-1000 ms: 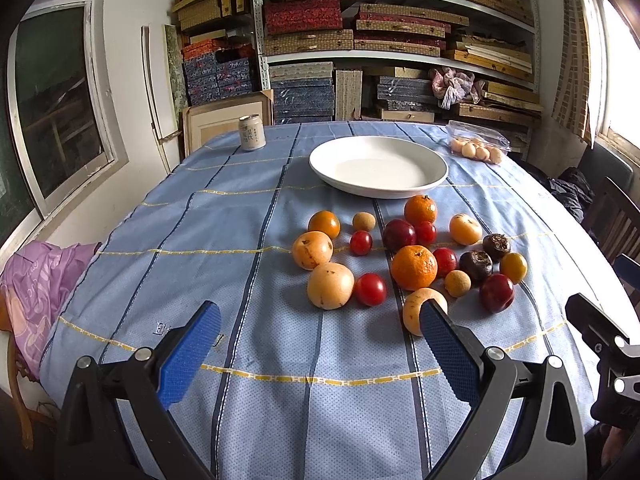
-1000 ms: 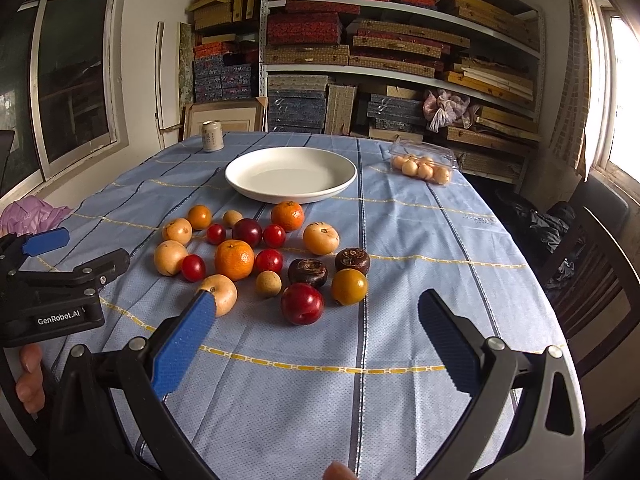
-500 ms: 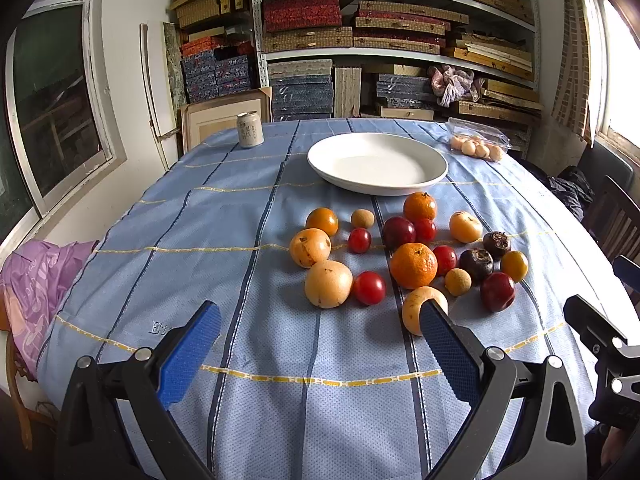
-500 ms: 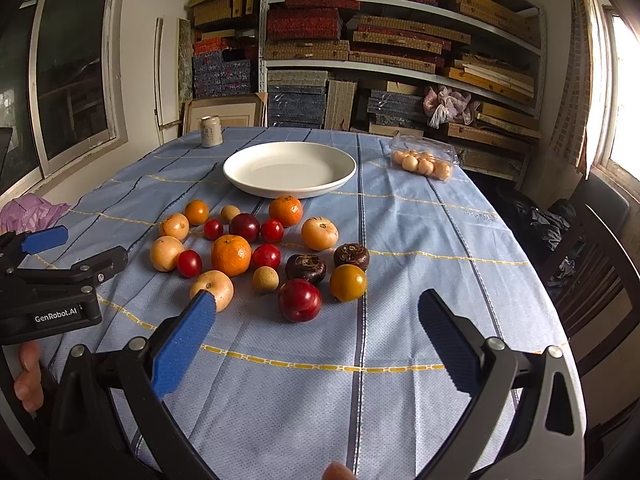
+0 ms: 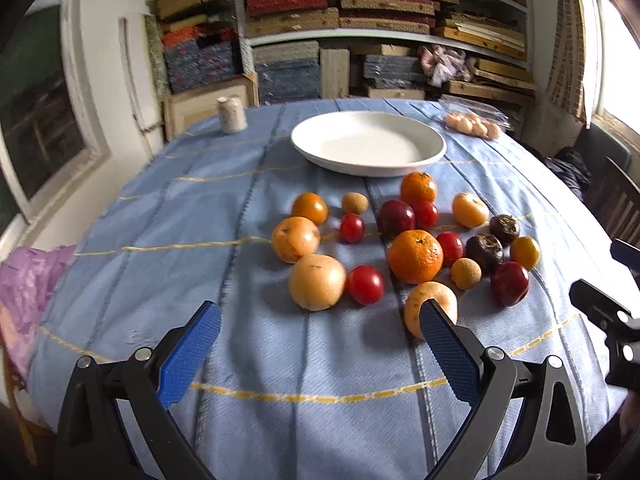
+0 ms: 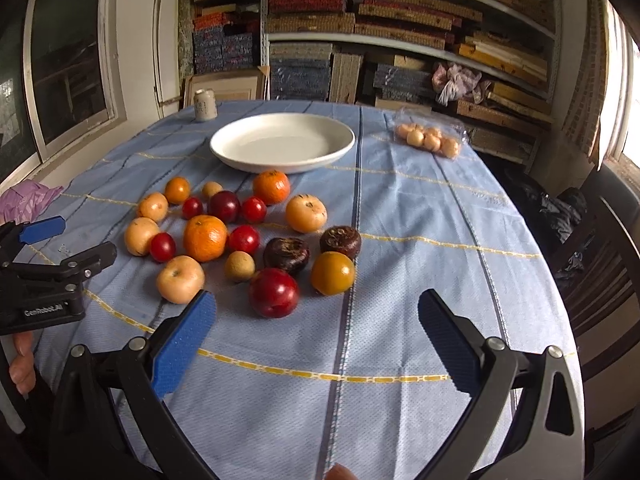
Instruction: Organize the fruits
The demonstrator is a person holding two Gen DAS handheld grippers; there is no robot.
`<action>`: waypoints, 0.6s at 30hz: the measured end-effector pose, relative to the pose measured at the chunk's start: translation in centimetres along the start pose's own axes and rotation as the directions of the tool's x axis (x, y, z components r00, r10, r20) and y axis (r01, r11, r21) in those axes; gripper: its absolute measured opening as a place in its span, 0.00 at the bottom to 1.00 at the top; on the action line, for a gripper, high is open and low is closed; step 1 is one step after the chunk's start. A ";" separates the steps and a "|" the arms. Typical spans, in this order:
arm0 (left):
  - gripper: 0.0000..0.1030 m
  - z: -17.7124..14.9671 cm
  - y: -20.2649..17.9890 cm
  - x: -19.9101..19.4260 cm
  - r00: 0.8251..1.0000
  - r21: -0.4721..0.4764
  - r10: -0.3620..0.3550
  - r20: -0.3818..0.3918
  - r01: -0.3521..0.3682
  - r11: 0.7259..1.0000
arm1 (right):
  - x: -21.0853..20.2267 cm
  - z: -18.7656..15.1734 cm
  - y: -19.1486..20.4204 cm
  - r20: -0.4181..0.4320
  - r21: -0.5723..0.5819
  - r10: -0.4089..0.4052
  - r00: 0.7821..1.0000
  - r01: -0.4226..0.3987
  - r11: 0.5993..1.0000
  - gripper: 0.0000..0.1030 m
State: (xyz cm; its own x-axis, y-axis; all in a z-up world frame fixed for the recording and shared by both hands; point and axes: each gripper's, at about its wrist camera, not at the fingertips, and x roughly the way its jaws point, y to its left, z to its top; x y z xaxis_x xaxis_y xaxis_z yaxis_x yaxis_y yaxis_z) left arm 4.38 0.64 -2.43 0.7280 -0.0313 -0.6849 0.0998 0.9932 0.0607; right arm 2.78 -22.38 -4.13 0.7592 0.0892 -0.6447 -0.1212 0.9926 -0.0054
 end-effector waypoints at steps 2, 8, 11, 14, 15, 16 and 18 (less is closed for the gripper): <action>0.97 0.2 0.2 1.1 0.999 0.000 -0.029 -0.018 0.029 1.000 | 1.2 0.2 -0.8 -0.027 0.001 -0.001 1.000 0.001 1.000 0.96; 0.97 1.4 0.2 4.0 0.998 -0.005 -0.040 -0.058 0.040 0.999 | 4.1 0.3 -1.9 -0.100 -0.016 0.023 0.995 -0.025 1.000 0.96; 0.97 1.9 0.3 5.4 0.997 -0.007 -0.019 -0.075 0.019 1.000 | 4.8 0.4 -2.1 -0.109 -0.023 0.030 0.994 -0.033 0.999 0.94; 0.95 2.1 1.3 6.0 0.997 -0.034 -0.011 -0.082 0.008 0.999 | 5.0 0.4 -2.1 -0.109 -0.026 0.030 0.994 -0.033 0.999 0.94; 0.95 2.1 1.7 6.1 0.997 -0.047 0.001 -0.081 -0.005 0.999 | 5.0 0.4 -2.1 -0.109 -0.028 0.031 0.994 -0.034 0.999 0.94; 0.95 2.2 2.1 6.0 0.997 -0.062 0.010 -0.079 -0.014 0.998 | 4.9 0.4 -2.0 -0.108 -0.031 0.033 0.994 -0.037 0.999 0.94; 0.95 2.2 3.3 6.2 0.998 -0.111 -0.001 -0.067 -0.006 0.994 | 5.0 0.5 -1.9 -0.109 -0.037 0.033 0.993 -0.037 0.999 0.94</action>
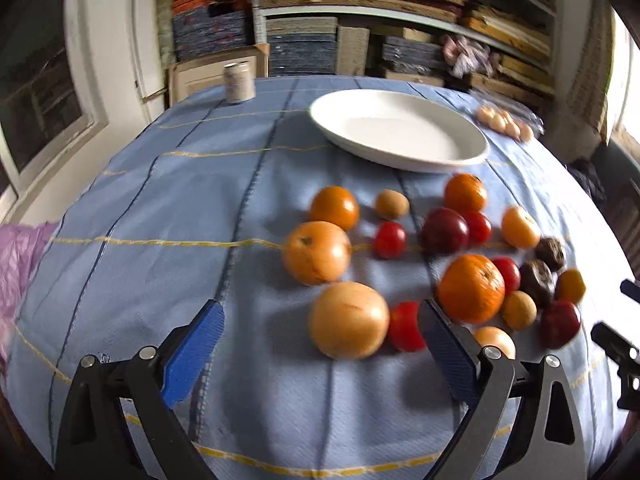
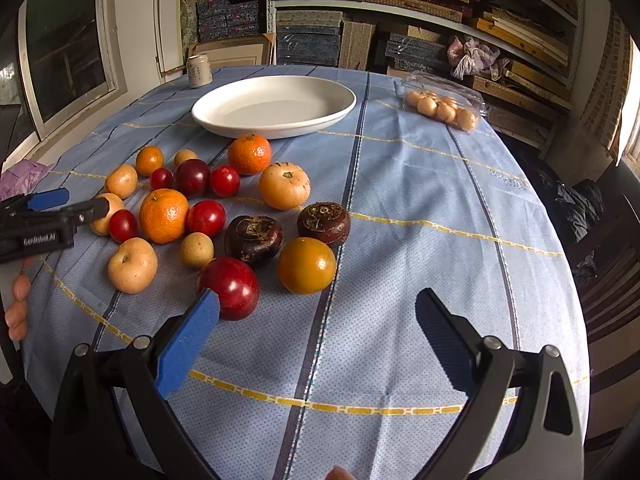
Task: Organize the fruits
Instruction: 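Grasp the large pale grapefruit with the left gripper while the right grasps a yellow-orange fruit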
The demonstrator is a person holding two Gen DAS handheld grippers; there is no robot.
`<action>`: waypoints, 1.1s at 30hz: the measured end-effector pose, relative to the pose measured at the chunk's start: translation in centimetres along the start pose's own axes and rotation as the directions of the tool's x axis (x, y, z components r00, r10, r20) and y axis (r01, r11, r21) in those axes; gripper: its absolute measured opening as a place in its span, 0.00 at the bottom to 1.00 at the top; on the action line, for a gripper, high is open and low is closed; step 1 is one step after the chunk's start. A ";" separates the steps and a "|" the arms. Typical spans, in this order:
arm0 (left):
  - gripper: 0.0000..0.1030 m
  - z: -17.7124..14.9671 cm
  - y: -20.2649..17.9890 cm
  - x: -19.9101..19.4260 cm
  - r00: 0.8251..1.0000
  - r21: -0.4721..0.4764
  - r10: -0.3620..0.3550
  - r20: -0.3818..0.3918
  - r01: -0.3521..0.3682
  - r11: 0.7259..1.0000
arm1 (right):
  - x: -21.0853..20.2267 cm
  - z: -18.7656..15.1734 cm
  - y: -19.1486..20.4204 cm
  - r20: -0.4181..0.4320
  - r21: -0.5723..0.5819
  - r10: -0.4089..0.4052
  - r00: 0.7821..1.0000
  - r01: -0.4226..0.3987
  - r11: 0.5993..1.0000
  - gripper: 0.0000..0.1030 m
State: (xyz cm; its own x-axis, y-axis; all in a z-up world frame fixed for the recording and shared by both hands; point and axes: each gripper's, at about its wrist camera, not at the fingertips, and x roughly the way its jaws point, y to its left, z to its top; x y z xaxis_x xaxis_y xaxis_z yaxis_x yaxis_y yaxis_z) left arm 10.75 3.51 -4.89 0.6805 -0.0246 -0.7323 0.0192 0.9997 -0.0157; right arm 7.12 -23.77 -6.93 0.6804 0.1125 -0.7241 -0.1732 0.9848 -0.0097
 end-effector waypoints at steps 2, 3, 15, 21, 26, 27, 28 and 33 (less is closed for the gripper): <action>0.95 0.1 0.1 0.4 1.000 -0.013 -0.011 -0.016 0.011 1.000 | 0.1 0.1 0.1 0.001 -0.004 0.004 1.000 -0.004 1.000 0.94; 0.95 0.2 -0.2 0.7 1.000 0.001 -0.010 -0.020 0.010 1.000 | 0.2 0.1 0.2 -0.001 -0.008 0.001 1.000 -0.001 1.000 0.94; 0.80 0.3 -2.1 0.8 0.998 0.094 0.067 0.010 -0.068 0.993 | 2.1 0.7 -0.8 -0.051 0.016 0.004 0.999 -0.003 1.000 0.78; 0.80 0.1 -1.5 0.7 0.998 0.079 0.066 0.004 -0.066 0.995 | 3.5 1.4 -1.3 -0.077 0.041 0.013 0.997 -0.009 0.999 0.72; 0.81 0.0 -1.9 0.5 0.998 0.093 0.063 0.015 -0.064 0.994 | 4.9 1.7 -1.5 -0.108 0.061 0.041 0.993 -0.035 0.998 0.60; 0.81 -0.1 -1.9 0.5 0.998 0.094 0.060 0.015 -0.061 0.994 | 5.0 1.8 -1.4 -0.107 0.060 0.043 0.993 -0.037 0.998 0.59; 0.81 -0.1 -2.0 0.5 0.998 0.095 0.059 0.016 -0.060 0.994 | 5.1 1.8 -1.3 -0.107 0.054 0.042 0.993 -0.036 0.998 0.59; 0.81 -0.3 -2.3 0.3 0.999 0.105 0.038 0.022 -0.040 0.994 | 5.9 2.0 -0.6 -0.129 0.037 0.070 0.989 -0.065 0.997 0.37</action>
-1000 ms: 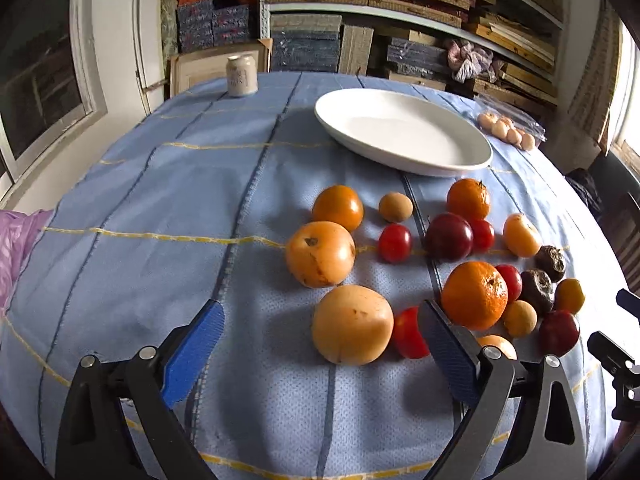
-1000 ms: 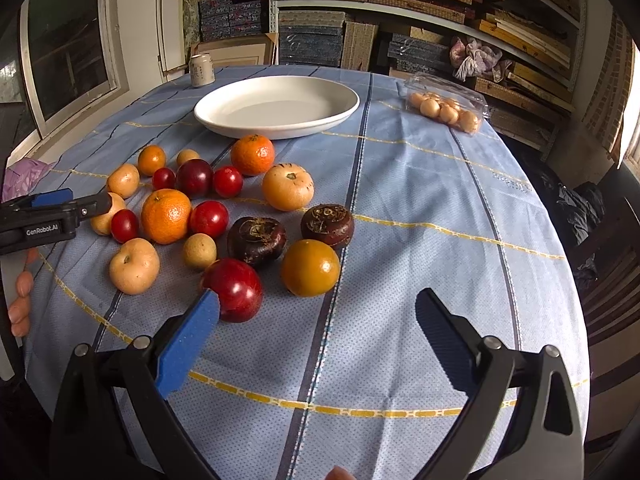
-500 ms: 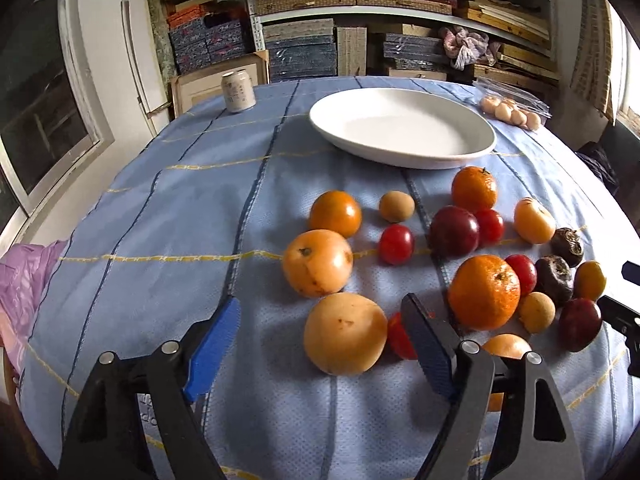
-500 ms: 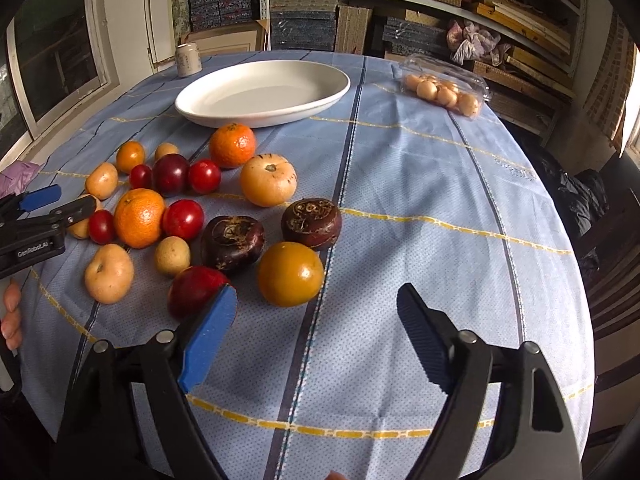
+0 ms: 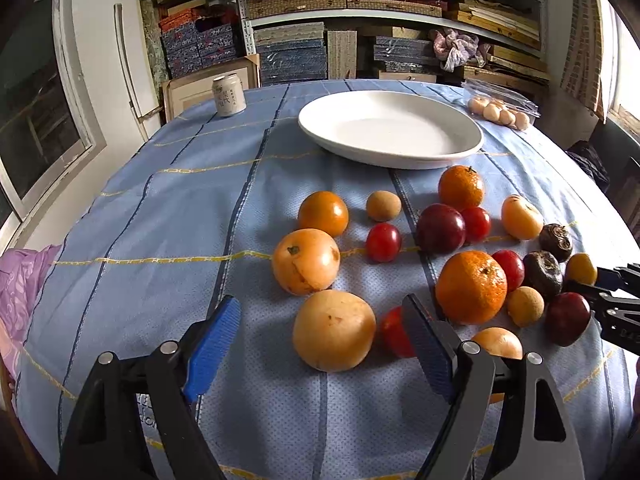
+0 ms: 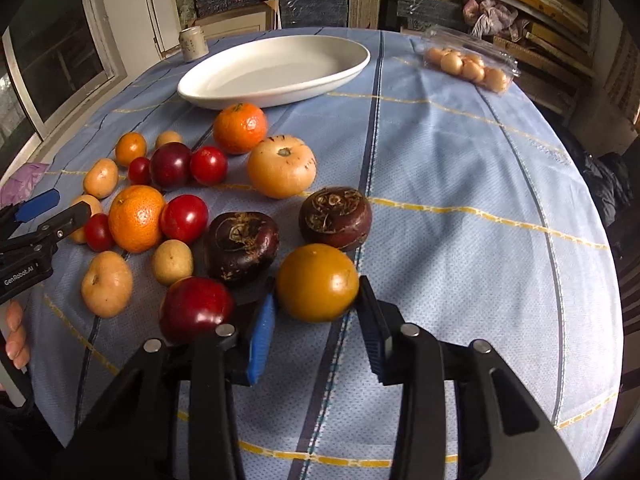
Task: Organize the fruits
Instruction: 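Grasp the large pale grapefruit with the left gripper while the right grasps a yellow-orange fruit, then lift and carry the grapefruit and yellow-orange fruit over the white plate with both grippers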
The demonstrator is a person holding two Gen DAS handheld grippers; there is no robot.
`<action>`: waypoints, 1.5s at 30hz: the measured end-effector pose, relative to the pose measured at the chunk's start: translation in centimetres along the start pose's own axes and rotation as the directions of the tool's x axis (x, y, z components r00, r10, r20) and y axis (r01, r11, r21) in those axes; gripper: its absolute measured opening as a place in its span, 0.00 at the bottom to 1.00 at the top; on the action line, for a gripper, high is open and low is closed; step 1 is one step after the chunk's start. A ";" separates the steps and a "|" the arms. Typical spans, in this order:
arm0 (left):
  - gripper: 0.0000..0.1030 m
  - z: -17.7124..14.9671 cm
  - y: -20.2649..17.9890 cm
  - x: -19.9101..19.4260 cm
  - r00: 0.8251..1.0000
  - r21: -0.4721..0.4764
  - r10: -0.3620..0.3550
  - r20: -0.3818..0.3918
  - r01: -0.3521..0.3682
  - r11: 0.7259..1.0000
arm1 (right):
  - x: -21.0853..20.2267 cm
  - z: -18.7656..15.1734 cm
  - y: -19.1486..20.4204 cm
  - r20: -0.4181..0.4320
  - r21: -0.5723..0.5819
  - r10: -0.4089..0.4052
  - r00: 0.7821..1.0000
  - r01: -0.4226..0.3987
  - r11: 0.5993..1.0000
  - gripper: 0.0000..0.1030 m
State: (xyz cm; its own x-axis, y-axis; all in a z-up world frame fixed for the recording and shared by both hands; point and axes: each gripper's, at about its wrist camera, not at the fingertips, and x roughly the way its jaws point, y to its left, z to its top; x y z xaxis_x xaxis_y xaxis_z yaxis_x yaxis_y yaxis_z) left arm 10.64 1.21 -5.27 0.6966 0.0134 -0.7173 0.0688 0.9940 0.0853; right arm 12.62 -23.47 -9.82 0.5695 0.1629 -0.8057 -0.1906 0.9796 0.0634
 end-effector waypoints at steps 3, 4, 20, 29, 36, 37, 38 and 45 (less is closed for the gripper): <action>0.81 -0.1 -0.3 -0.1 1.000 0.015 0.006 0.010 -0.006 1.000 | 0.0 -0.2 0.4 0.008 -0.016 -0.015 1.000 0.015 1.000 0.37; 0.80 -0.1 -0.4 0.0 1.000 0.024 0.027 0.016 -0.027 0.999 | -0.1 -0.3 0.4 0.009 -0.014 -0.012 1.000 0.012 1.000 0.37; 0.45 -0.3 0.8 1.5 0.998 -0.034 -0.031 -0.055 0.029 0.999 | -0.9 -0.6 0.4 0.022 -0.011 -0.006 1.000 0.006 1.000 0.37; 0.44 -0.3 0.4 1.8 0.997 -0.025 -0.053 -0.061 0.052 0.998 | -1.0 -0.6 0.4 0.029 -0.007 -0.013 0.999 0.013 1.000 0.37; 0.44 -0.8 1.3 1.6 0.990 -0.063 -0.137 -0.038 0.134 0.989 | -1.0 -0.7 0.4 0.032 -0.002 -0.009 0.999 0.009 1.000 0.37; 0.43 -0.8 1.4 1.6 0.990 -0.067 -0.134 -0.038 0.131 0.989 | -1.0 -0.7 0.3 0.033 -0.002 -0.008 0.999 0.008 1.000 0.37; 0.44 -0.8 1.6 1.4 0.991 -0.068 -0.130 -0.033 0.128 0.989 | -1.0 -0.7 0.3 0.034 -0.002 -0.009 0.999 0.009 1.000 0.37; 0.44 0.0 2.7 -0.7 0.990 -0.078 -0.140 -0.003 0.139 0.987 | -1.9 -0.4 0.4 0.055 -0.005 -0.006 0.998 0.007 1.000 0.37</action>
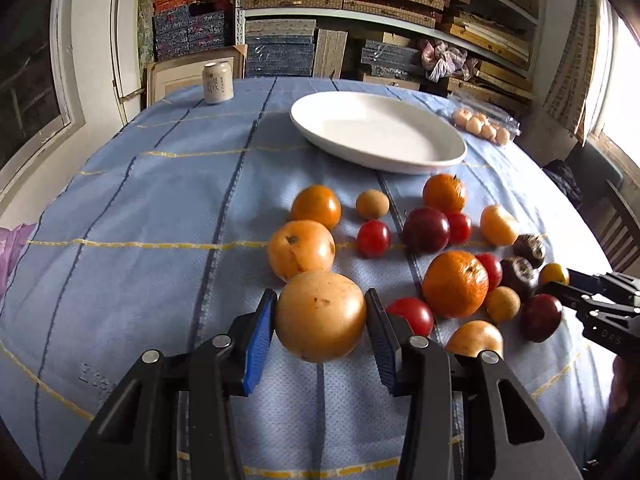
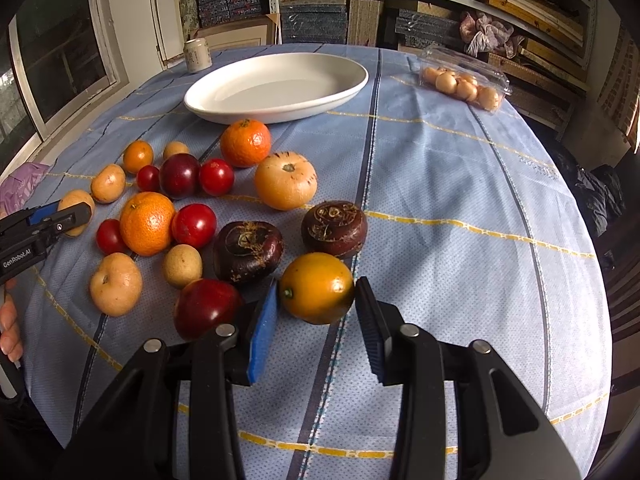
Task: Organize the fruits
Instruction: 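Lift and carry the grapefruit and yellow-orange fruit over the white plate with both grippers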
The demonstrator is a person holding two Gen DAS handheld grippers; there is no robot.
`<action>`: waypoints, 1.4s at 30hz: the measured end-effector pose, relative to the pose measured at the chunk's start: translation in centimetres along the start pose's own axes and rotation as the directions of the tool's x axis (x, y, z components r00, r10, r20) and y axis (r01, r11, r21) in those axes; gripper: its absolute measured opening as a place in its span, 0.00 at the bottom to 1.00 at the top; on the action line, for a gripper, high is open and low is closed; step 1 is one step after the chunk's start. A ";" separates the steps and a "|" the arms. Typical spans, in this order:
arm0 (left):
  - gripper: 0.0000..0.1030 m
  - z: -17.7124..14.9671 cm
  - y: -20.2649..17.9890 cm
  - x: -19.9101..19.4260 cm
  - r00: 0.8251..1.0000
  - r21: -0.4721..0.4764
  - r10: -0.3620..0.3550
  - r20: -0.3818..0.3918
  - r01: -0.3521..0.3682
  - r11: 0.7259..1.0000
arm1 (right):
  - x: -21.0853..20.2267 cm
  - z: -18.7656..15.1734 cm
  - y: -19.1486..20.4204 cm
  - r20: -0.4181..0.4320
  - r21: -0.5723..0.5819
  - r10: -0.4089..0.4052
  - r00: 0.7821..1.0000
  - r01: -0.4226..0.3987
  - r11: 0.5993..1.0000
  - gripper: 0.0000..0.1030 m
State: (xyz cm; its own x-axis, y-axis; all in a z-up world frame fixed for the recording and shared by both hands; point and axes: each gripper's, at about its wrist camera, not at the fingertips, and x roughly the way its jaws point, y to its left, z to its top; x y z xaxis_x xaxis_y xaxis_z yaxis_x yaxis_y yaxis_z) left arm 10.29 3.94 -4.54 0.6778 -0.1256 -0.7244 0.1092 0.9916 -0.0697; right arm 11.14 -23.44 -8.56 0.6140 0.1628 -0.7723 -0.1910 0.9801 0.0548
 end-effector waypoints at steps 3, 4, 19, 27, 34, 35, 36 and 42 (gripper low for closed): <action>0.44 1.2 1.1 -1.2 1.000 -0.029 -0.020 0.010 0.020 0.999 | -0.9 0.5 -0.1 0.026 -0.006 -0.006 1.000 0.006 1.000 0.37; 0.44 1.7 1.4 -1.6 1.000 -0.035 -0.022 0.016 0.023 0.999 | -1.2 0.8 -0.2 0.032 -0.006 -0.007 0.999 0.007 1.000 0.37; 0.44 12.6 -2.5 2.1 0.997 0.105 -0.061 0.047 0.056 0.993 | -2.4 13.2 -1.0 0.112 -0.036 0.089 0.990 -0.085 0.996 0.36; 0.44 18.2 -2.7 10.7 0.998 0.089 -0.055 -0.032 0.058 0.994 | 4.1 22.4 -0.8 0.053 -0.036 0.108 0.993 -0.106 0.994 0.36; 0.44 19.6 -1.2 12.8 0.999 0.046 -0.047 -0.026 0.048 0.998 | 6.9 24.0 -2.4 0.026 0.022 0.079 0.997 -0.080 0.997 0.34; 0.44 19.2 -1.3 11.5 0.998 0.057 -0.062 -0.004 0.062 0.996 | 5.9 23.0 -2.3 0.043 0.000 0.055 0.998 -0.055 0.998 0.50; 0.44 18.8 -1.6 10.6 0.997 0.065 -0.072 0.009 0.071 0.995 | 4.2 21.3 -1.8 0.063 -0.040 0.033 0.997 -0.030 0.999 0.78; 0.44 14.6 -2.2 4.4 0.988 0.096 -0.142 0.054 0.137 0.986 | -2.7 7.9 -0.9 0.086 -0.188 -0.001 0.996 0.017 0.982 0.95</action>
State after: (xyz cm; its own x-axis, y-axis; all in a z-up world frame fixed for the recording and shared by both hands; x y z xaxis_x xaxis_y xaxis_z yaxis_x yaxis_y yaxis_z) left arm 23.68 0.69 2.44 0.6937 -0.2669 -0.6690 0.2703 0.9574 -0.1017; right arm 15.74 -23.86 -1.55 0.6778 0.1709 -0.7151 -0.3207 0.9439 -0.0784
